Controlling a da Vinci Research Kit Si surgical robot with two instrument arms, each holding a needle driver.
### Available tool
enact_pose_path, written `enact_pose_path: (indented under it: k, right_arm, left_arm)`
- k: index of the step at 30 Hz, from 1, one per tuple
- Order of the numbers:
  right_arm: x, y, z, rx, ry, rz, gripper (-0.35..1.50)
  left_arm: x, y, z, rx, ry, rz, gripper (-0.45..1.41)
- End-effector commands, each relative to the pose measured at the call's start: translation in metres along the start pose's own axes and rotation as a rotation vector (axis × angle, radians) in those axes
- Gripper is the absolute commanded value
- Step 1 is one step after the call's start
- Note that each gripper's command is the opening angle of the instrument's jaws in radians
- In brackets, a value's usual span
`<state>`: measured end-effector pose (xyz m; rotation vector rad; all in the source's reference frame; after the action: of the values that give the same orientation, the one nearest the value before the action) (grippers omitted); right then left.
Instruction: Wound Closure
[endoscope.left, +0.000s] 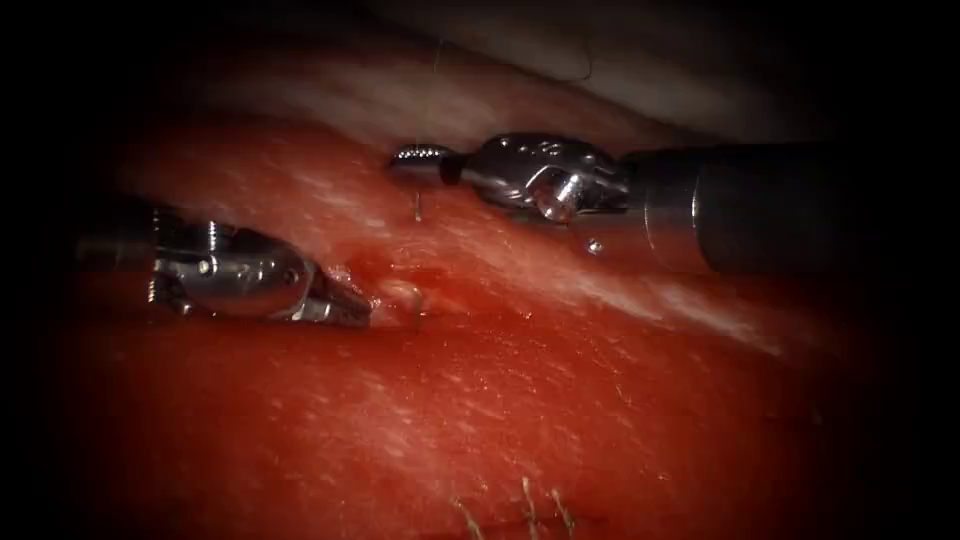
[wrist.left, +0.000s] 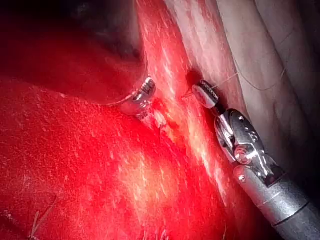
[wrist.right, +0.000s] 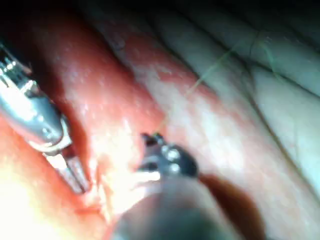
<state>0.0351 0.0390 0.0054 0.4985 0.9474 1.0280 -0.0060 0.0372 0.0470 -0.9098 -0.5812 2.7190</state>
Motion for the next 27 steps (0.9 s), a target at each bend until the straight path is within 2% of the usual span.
enact_pose_path:
  k: [1,3,10,14,22,27]
  right_arm:
    - [0.0006,0.0,0.0008,0.002,-0.017,0.028,-0.35]
    - [0.0004,0.0003,0.0008,0.003,-0.042,0.073,-0.35]
    - [-0.0014,0.0012,0.0017,0.119,-0.125,0.349,-0.35]
    - [-0.0013,0.0012,0.0018,0.14,-0.149,0.406,-0.35]
    - [-0.0027,-0.0011,0.0012,0.216,-0.256,0.501,-0.35]
    - [-0.0021,-0.0015,0.0007,0.222,-0.256,0.507,-0.35]
  left_arm:
    - [-0.0001,0.0002,0.0009,-0.003,0.001,0.0,-0.23]
    - [-0.0001,0.0002,0.0009,-0.003,0.001,0.0,-0.23]
    - [-0.0001,0.0003,0.0009,-0.002,0.0,0.0,-0.23]
    - [-0.0001,0.0003,0.0011,-0.001,0.0,0.0,-0.23]
    - [-0.0001,0.0003,0.0012,0.0,0.0,0.0,-0.23]
    - [-0.0001,0.0003,0.0012,0.001,0.0,-0.001,-0.23]
